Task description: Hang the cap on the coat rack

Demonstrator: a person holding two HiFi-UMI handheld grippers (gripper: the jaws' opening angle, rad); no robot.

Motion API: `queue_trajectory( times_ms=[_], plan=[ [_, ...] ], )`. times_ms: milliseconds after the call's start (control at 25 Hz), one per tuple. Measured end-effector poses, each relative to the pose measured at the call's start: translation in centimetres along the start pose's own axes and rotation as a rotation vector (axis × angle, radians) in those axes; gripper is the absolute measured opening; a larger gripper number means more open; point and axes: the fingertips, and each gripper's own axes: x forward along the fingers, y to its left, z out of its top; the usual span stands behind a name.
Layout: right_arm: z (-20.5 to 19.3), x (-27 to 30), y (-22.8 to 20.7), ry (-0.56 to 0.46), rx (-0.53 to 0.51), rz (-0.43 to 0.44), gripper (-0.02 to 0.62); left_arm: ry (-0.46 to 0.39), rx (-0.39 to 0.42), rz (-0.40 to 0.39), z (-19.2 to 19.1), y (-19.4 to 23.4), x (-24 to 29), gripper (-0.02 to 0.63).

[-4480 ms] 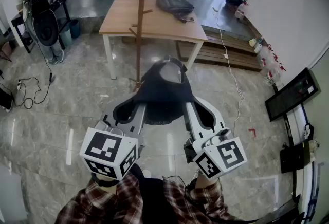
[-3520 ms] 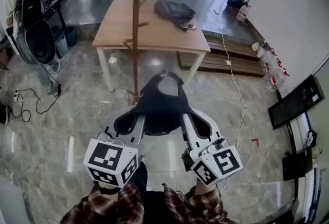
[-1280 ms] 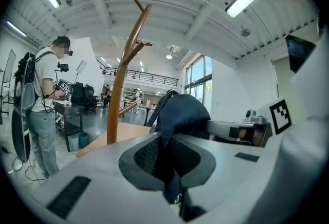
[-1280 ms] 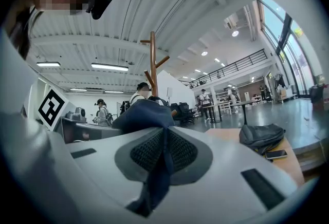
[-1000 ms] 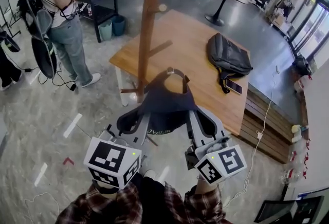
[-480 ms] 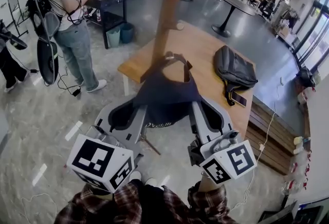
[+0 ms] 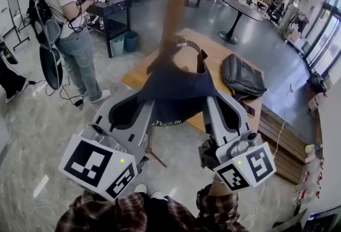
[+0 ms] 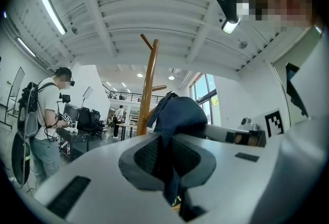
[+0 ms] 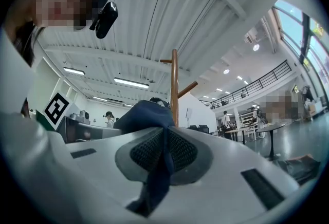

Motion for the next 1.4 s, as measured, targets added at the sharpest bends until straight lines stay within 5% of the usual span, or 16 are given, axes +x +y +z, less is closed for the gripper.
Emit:
queue_trajectory(
  times_ms=[960,1400],
  plan=[
    [-4.6,5.3,-3.2,0.1,0.059,0.026,0.029,0.064,-0.094,0.045,-3.6,4.8,3.8,0.028],
    [-6.9,6.2,-3.5,0.123,0.087,0.035,0.029,0.1,-0.062,0.077,-5.3,5.1,4.9,0.028]
  ],
)
